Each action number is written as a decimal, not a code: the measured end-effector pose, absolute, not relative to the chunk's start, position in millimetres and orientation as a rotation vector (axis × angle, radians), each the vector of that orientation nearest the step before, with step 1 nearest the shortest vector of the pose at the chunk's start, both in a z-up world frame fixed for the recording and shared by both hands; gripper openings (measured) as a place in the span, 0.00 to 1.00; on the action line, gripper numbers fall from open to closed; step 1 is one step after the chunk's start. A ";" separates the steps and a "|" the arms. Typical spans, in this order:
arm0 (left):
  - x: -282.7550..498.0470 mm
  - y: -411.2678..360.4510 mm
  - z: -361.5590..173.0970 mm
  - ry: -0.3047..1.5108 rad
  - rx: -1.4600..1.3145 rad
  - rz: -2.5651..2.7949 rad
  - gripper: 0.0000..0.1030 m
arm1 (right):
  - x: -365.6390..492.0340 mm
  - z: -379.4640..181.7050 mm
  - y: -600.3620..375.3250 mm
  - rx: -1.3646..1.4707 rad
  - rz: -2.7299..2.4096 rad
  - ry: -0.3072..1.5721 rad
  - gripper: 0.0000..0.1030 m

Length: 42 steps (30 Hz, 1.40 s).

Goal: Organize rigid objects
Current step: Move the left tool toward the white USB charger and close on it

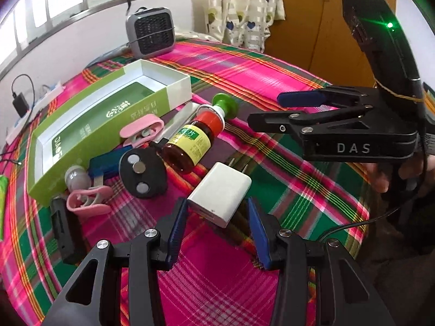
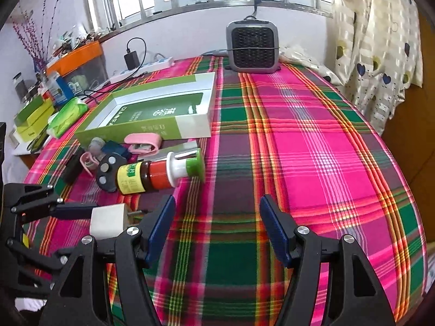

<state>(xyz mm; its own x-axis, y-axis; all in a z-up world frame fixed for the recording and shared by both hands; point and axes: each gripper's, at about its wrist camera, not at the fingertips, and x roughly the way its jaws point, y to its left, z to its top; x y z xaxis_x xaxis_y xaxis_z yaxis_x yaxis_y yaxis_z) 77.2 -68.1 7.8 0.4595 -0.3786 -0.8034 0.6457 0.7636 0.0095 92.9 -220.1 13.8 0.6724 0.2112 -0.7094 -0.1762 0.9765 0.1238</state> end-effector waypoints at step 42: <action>84.0 -114.2 6.0 0.898 0.384 -0.737 0.38 | 87.5 6.6 -258.5 0.104 0.177 0.835 0.63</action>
<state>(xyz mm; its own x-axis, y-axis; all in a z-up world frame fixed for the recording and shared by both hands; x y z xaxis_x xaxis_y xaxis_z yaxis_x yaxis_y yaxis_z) 84.0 -114.2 6.0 0.4051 -0.4147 -0.8148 0.7183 0.6957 0.0030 87.5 -258.5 6.6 0.6580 0.1964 -0.7269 -0.1149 0.9803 0.1609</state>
